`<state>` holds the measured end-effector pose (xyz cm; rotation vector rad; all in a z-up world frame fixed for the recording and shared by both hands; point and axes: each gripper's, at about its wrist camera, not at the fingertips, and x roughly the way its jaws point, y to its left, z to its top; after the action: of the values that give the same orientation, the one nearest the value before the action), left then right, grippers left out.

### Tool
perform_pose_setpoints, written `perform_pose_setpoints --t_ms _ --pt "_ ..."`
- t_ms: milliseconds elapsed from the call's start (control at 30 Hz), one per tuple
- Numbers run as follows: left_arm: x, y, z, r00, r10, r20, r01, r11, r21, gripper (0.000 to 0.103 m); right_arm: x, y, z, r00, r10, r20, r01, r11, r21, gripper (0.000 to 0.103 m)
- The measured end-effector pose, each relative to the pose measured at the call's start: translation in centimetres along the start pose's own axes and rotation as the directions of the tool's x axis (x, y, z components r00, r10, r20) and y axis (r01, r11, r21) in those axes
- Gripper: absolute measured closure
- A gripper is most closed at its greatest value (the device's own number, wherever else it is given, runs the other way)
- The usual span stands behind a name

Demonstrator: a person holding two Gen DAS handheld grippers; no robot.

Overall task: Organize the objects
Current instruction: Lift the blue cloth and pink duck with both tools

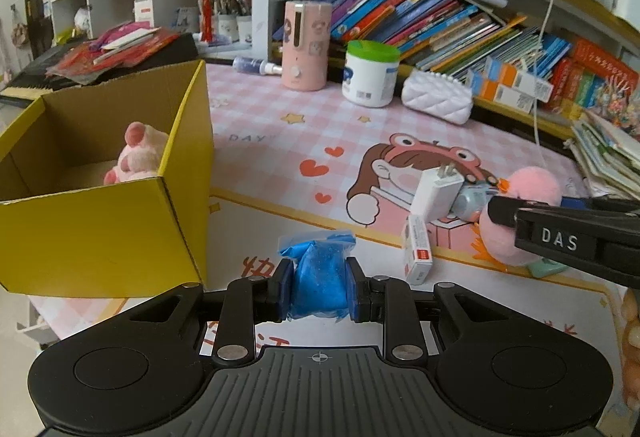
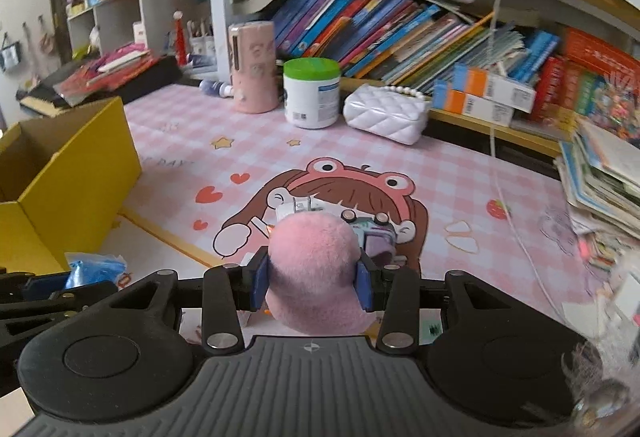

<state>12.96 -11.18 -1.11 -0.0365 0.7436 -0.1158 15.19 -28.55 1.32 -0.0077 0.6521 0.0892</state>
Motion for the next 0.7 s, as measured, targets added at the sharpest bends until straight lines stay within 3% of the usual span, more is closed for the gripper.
perform_pose_setpoints --t_ms 333,700 --pt "-3.0 2.6 -1.6 0.998 -0.055 0.024 0.054 0.999 0.005 0.078 -3.6 3.4 -2.3 0.998 -0.048 -0.035 0.048 0.999 0.007 0.064" --pt "-7.0 8.9 -3.9 0.999 -0.02 0.039 0.022 0.999 -0.044 0.078 -6.9 10.8 -4.6 0.998 0.004 -0.06 -0.006 0.999 -0.032 0.064"
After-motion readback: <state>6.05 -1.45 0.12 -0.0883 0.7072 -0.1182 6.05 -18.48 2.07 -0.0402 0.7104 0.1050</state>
